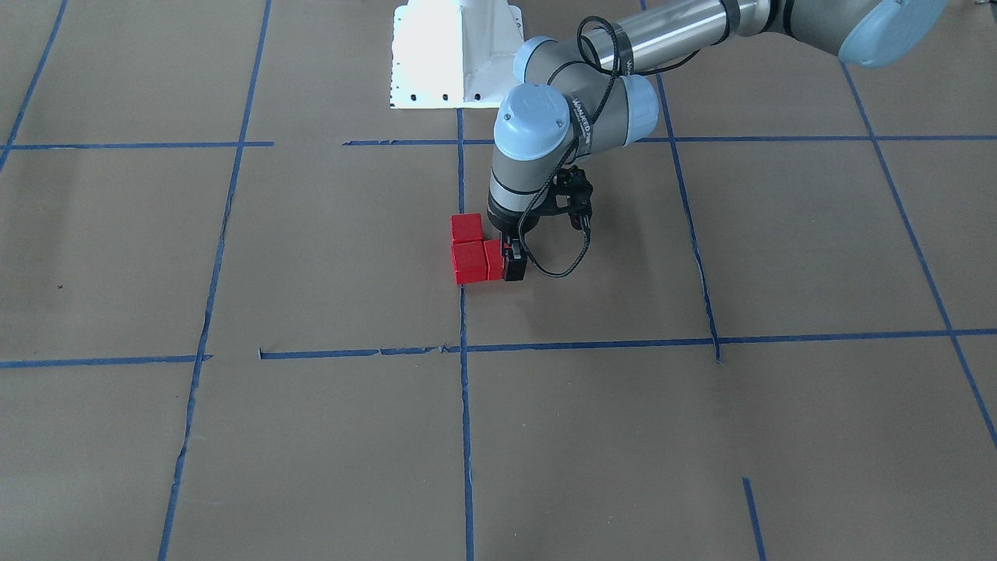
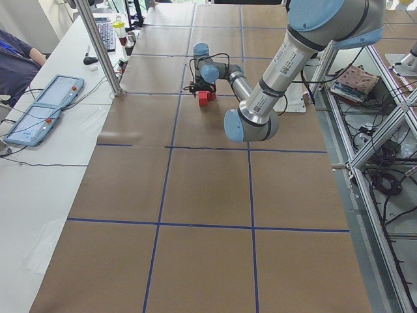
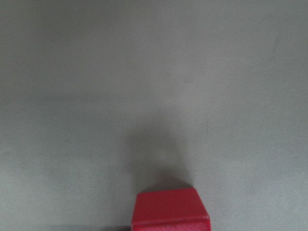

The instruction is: Form red blocks into L shape at center

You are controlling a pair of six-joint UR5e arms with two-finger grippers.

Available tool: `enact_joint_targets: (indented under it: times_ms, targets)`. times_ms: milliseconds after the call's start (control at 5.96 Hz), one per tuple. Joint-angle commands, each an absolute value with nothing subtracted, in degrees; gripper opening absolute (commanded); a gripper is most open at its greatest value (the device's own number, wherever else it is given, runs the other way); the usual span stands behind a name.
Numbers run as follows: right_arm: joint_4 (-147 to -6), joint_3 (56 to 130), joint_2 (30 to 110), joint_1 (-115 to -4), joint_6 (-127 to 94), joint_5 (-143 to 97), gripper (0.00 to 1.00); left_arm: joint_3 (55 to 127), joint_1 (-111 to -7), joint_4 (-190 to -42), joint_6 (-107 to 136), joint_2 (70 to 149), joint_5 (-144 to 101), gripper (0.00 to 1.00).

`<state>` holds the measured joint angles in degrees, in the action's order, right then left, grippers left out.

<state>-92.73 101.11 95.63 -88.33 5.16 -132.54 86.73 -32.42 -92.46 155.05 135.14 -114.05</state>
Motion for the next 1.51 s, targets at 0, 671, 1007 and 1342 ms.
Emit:
enact_joint_targets:
  times_ms: [0, 671, 1007, 1342]
  targets:
    - [-92.7, 101.2, 95.6, -88.3, 5.0, -132.6, 1.0, 95.7, -34.6, -84.8, 137.2, 132.9, -117.3, 1.0]
    - [-92.7, 101.2, 95.6, -88.3, 4.8, -132.7, 1.0, 112.1, -46.1, -84.8, 78.1, 110.4, -121.5, 1.0]
    - [-92.7, 101.2, 96.0, -88.3, 4.7, -132.8, 1.0, 111.1, -58.2, -84.6, 37.5, 101.6, -125.4, 1.0]
    - [-92.7, 101.2, 95.9, -88.3, 4.7, -132.8, 1.0, 110.0, -69.8, -85.7, 12.9, 91.8, -125.8, 1.0]
